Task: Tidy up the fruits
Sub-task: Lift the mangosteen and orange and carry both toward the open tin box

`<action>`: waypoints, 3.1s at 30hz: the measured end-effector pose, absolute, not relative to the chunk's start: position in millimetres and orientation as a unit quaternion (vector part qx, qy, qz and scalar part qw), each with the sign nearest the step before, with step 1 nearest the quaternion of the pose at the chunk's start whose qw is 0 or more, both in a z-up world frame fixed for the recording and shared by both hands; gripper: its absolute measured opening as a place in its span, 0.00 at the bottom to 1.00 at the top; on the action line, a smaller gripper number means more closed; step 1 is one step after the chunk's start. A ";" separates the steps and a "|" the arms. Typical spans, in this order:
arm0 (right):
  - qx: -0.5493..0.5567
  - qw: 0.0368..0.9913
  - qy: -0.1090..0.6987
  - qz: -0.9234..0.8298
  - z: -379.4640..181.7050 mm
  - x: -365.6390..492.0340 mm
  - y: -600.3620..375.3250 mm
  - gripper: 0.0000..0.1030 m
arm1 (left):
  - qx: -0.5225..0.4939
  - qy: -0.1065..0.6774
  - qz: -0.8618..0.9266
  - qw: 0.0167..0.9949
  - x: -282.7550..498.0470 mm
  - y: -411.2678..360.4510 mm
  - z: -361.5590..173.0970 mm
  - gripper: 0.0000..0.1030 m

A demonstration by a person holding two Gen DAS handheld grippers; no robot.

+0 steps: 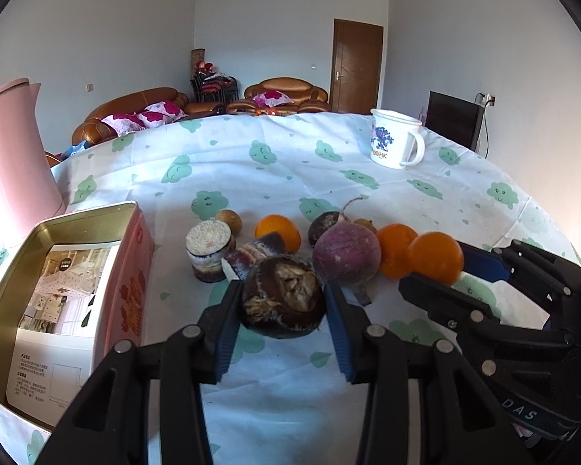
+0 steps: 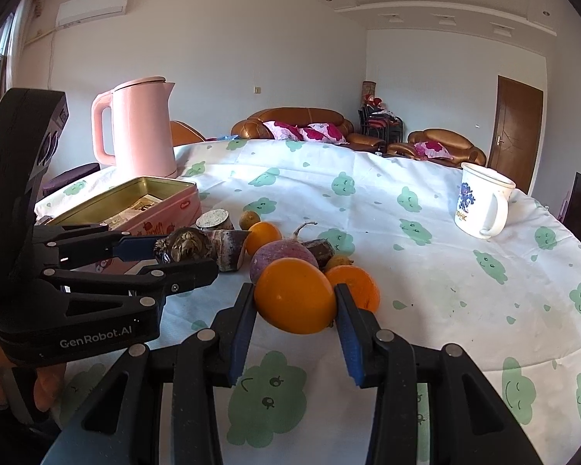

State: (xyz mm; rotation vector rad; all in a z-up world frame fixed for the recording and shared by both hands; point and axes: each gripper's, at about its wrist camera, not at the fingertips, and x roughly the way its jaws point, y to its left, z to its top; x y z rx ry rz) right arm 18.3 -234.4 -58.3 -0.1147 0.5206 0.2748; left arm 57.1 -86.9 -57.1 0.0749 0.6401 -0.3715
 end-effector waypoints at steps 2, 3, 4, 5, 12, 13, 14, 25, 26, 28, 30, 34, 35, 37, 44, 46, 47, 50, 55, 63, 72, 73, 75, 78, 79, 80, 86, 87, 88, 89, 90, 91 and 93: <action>-0.057 0.956 0.253 0.136 -58.0 17.3 -234.4 0.41 | 0.034 0.305 -0.180 0.935 55.1 -85.8 -55.8 0.43; -0.057 0.957 0.250 0.136 -57.7 16.8 -234.7 0.41 | 0.034 0.302 -0.179 0.936 53.5 -85.2 -55.6 0.43; -0.057 0.957 0.248 0.136 -57.5 16.1 -235.1 0.41 | 0.034 0.299 -0.179 0.937 52.5 -85.4 -55.1 0.43; -0.057 0.958 0.246 0.136 -57.3 15.4 -235.3 0.41 | 0.035 0.295 -0.179 0.938 51.5 -85.6 -54.5 0.43; -0.055 0.961 0.234 0.139 -55.6 12.5 -236.0 0.41 | 0.042 0.269 -0.172 0.947 43.7 -86.2 -49.8 0.43; -0.055 0.961 0.233 0.140 -55.8 11.5 -236.3 0.41 | 0.042 0.267 -0.171 0.947 43.2 -86.0 -49.4 0.43; -0.055 0.961 0.230 0.140 -55.8 10.8 -236.3 0.41 | 0.042 0.265 -0.171 0.948 42.8 -85.9 -49.1 0.43; -0.055 0.965 0.211 0.142 -53.8 6.3 -236.9 0.41 | 0.038 0.244 -0.162 0.955 36.0 -82.0 -45.7 0.43; -0.055 0.966 0.209 0.142 -53.7 6.0 -236.9 0.41 | 0.039 0.241 -0.161 0.956 35.2 -81.8 -45.4 0.43; -0.055 0.966 0.206 0.143 -53.6 5.3 -237.1 0.41 | 0.039 0.237 -0.159 0.958 33.8 -81.5 -44.5 0.43; -0.055 0.967 0.204 0.143 -53.5 5.2 -237.4 0.41 | 0.039 0.233 -0.157 0.959 32.3 -81.3 -44.0 0.43; -0.053 0.968 0.198 0.144 -53.3 3.4 -238.2 0.41 | 0.040 0.223 -0.153 0.962 29.2 -80.9 -42.5 0.43; -0.053 0.968 0.197 0.144 -53.1 3.0 -238.2 0.41 | 0.040 0.221 -0.152 0.963 28.1 -80.8 -42.1 0.43; -0.053 0.969 0.193 0.143 -53.1 2.3 -238.6 0.41 | 0.040 0.216 -0.151 0.964 26.2 -80.7 -41.3 0.43; -0.054 0.971 0.186 0.143 -52.3 0.0 -238.2 0.41 | 0.040 0.201 -0.145 0.968 21.1 -79.7 -39.5 0.43; -0.053 0.971 0.182 0.143 -52.0 -1.2 -238.8 0.41 | 0.041 0.198 -0.144 0.969 20.1 -79.2 -38.9 0.43; -0.053 0.972 0.180 0.143 -51.6 -1.7 -239.3 0.41 | 0.041 0.196 -0.142 0.969 19.0 -79.0 -38.8 0.43; -0.052 0.972 0.175 0.145 -51.4 -2.5 -239.6 0.41 | 0.043 0.190 -0.139 0.971 16.1 -77.5 -36.9 0.43; -0.052 0.973 0.169 0.148 -50.6 -3.9 -239.7 0.41 | 0.046 0.178 -0.133 0.974 12.1 -75.1 -33.7 0.43; -0.058 0.975 0.162 0.138 -47.4 -1.9 -241.0 0.41 | 0.048 0.162 -0.120 0.978 8.5 -70.0 -28.3 0.43; -0.060 0.975 0.162 0.140 -36.9 1.7 -240.3 0.41 | 0.044 0.157 -0.098 0.982 9.6 -60.6 -23.5 0.43; -0.063 0.975 0.162 0.141 -35.6 2.2 -238.9 0.41 | 0.044 0.157 -0.095 0.982 10.0 -59.7 -23.1 0.43; -0.070 0.974 0.161 0.144 -33.1 2.8 -234.8 0.41 | 0.045 0.158 -0.090 0.982 11.1 -57.2 -22.3 0.43; -0.072 0.972 0.162 0.153 -28.5 6.4 -229.4 0.41 | 0.044 0.160 -0.082 0.983 13.2 -52.3 -21.2 0.43; -0.072 0.972 0.162 0.156 -26.8 7.6 -227.6 0.41 | 0.043 0.161 -0.078 0.983 14.2 -49.7 -20.7 0.43; -0.074 0.971 0.163 0.159 -25.1 8.9 -225.4 0.41 | 0.041 0.162 -0.075 0.983 15.3 -46.9 -20.2 0.43; -0.083 0.967 0.161 0.178 -14.7 15.5 -210.7 0.41 | 0.032 0.165 -0.054 0.984 17.6 -31.2 -17.6 0.43; -0.084 0.967 0.160 0.181 -12.8 16.7 -208.0 0.41 | 0.031 0.165 -0.051 0.985 17.2 -28.4 -17.1 0.43; -0.087 0.966 0.160 0.184 -10.9 17.9 -205.1 0.41 | 0.030 0.164 -0.048 0.985 17.3 -25.9 -16.5 0.43; -0.090 0.965 0.159 0.187 -9.0 19.3 -201.9 0.41 | 0.029 0.165 -0.045 0.985 17.7 -23.8 -16.1 0.43; -0.092 0.964 0.159 0.190 -7.2 20.7 -199.0 0.41 | 0.029 0.165 -0.041 0.985 18.6 -21.1 -15.5 0.43; -0.094 0.964 0.158 0.193 -5.5 21.8 -196.1 0.41 | 0.028 0.166 -0.038 0.985 19.0 -18.8 -15.2 0.43; -0.097 0.962 0.158 0.200 -2.3 24.9 -190.9 0.41 | 0.026 0.167 -0.034 0.985 19.3 -13.8 -14.8 0.43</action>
